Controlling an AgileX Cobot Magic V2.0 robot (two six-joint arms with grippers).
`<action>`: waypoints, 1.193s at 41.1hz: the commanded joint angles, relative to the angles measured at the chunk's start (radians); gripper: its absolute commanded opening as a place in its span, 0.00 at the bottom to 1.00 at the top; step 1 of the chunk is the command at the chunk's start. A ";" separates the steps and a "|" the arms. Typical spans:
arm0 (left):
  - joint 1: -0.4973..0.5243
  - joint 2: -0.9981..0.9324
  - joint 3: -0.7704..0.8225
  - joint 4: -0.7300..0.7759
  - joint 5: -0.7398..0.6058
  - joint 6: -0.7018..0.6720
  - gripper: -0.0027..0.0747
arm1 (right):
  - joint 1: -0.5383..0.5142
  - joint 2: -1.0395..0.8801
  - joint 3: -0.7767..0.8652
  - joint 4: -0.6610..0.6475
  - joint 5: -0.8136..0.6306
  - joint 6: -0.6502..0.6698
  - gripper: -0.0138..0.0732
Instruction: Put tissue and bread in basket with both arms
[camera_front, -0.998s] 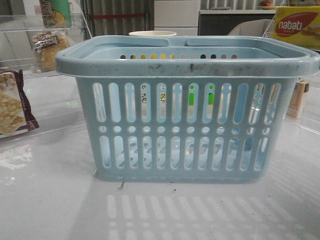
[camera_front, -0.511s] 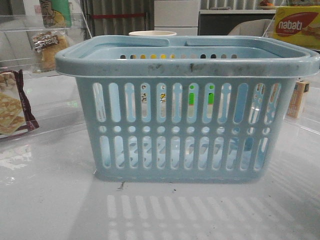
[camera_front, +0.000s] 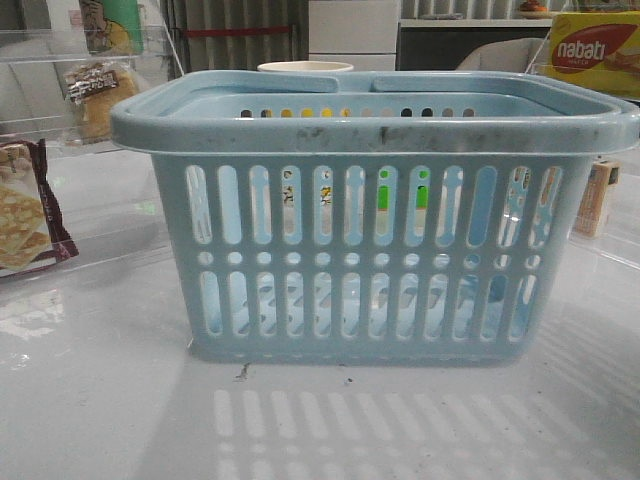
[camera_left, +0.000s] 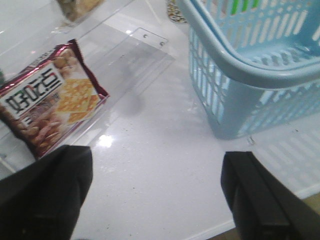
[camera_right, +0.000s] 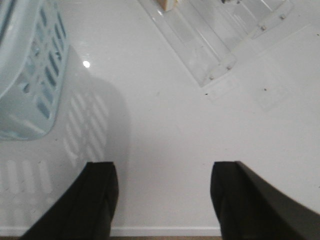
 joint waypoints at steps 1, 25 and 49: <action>-0.061 0.018 -0.038 0.011 -0.078 0.003 0.78 | -0.058 0.080 -0.070 -0.021 -0.103 0.012 0.76; -0.088 0.018 -0.038 0.011 -0.081 0.003 0.78 | -0.200 0.677 -0.591 0.016 -0.116 0.007 0.76; -0.088 0.018 -0.038 0.011 -0.081 0.003 0.78 | -0.198 1.002 -0.800 0.051 -0.219 0.007 0.53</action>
